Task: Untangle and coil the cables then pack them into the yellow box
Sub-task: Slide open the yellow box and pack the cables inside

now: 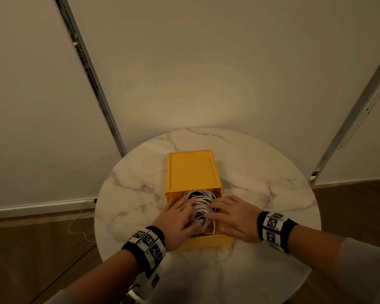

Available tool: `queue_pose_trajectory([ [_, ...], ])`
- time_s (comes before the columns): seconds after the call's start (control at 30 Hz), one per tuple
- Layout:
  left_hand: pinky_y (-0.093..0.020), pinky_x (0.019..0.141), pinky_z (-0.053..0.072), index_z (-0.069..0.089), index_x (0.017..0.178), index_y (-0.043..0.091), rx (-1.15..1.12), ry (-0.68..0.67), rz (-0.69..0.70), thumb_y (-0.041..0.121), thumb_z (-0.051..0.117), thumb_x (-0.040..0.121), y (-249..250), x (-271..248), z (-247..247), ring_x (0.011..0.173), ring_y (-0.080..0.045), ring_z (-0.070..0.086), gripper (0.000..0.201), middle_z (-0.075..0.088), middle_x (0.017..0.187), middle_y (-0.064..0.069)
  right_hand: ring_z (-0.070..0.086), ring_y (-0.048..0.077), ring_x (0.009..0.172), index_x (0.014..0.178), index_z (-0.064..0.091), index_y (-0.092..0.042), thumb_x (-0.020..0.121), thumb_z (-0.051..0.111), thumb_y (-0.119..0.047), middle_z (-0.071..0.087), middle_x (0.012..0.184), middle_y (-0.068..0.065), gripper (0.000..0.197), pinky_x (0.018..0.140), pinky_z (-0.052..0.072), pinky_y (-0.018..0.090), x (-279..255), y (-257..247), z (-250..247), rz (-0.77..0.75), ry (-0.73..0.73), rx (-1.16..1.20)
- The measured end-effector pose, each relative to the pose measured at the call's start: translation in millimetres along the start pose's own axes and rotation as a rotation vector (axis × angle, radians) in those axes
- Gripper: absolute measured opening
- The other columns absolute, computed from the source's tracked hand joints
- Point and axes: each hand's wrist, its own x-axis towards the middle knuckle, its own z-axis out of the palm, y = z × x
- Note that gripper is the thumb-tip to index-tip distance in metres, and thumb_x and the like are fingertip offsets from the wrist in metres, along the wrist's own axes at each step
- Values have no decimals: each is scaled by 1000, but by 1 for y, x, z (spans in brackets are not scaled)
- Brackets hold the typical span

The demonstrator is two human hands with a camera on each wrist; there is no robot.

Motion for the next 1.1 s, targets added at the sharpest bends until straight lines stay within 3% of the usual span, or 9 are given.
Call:
queue_pose_trajectory([
  [0.13, -40, 123, 7, 54, 101, 26, -39, 52, 9, 58, 36, 99, -3, 6, -11, 151, -14, 14, 37, 32, 159, 8, 33, 31, 146, 154, 36, -19, 104, 29, -58, 29, 164, 9, 64, 115, 33, 51, 6, -15, 4, -47, 51, -31],
  [0.2, -41, 117, 29, 52, 91, 28, -105, 150, 25, 54, 42, 96, -9, 10, -16, 135, -16, 40, 28, 57, 134, 6, 29, 29, 148, 153, 39, -14, 105, 28, -56, 26, 166, 7, 65, 117, 32, 50, 8, -18, 8, -52, 67, -75],
  [0.27, -44, 103, 43, 50, 87, 31, -192, 268, 5, 54, 43, 93, -17, 12, -20, 114, -15, 51, 25, 62, 117, 7, 26, 27, 151, 153, 39, -12, 107, 24, -52, 23, 167, 5, 63, 122, 24, 48, 8, -19, 13, -54, 47, -85],
  [0.4, -40, 115, 32, 52, 123, 27, -201, 334, -222, 43, 47, 99, -41, 18, -28, 139, -22, 37, 29, 38, 154, -1, 24, 24, 153, 154, 38, -21, 110, 17, -45, 35, 162, 6, 54, 127, 5, 46, 7, -20, 21, -89, 6, -34],
  [0.5, -41, 111, 37, 43, 140, 23, -349, 300, -422, 44, 41, 102, -59, 28, -31, 134, -26, 44, 43, 38, 152, -8, 35, 30, 148, 153, 37, -23, 109, 20, -51, 42, 157, 14, 55, 123, 23, 51, 8, -20, 19, -112, -4, -35],
  [0.6, -41, 105, 43, 34, 148, 24, -531, 274, -525, 46, 43, 102, -63, 35, -31, 127, -29, 53, 53, 51, 143, -14, 33, 33, 148, 154, 33, -26, 104, 23, -63, 40, 157, 19, 63, 123, 22, 52, 12, -21, 20, -122, -61, -74],
  [0.77, -53, 96, 52, 25, 153, 27, -822, 266, -717, 66, 63, 79, -81, 58, -18, 123, -35, 56, 92, 51, 144, -13, 49, 33, 138, 146, 47, -25, 107, 29, -48, 56, 144, 18, 48, 115, 34, 44, 21, -17, 28, -121, 1, -75],
  [0.93, -50, 78, 61, 55, 136, 14, -863, 208, -675, 28, 58, 97, -69, 68, -34, 97, -34, 68, 42, 70, 111, -14, 52, 34, 135, 142, 53, -22, 110, 24, -43, 59, 140, 20, 48, 115, 28, 41, 26, -13, 23, -90, -3, -4],
  [1.1, -48, 82, 60, 58, 133, 11, -664, 134, -650, 31, 60, 95, -69, 66, -40, 94, -32, 68, 43, 68, 108, -11, 52, 41, 134, 141, 57, -17, 108, 9, -49, 56, 142, 24, 67, 114, 31, 57, 44, 5, 16, 0, -134, 10],
])
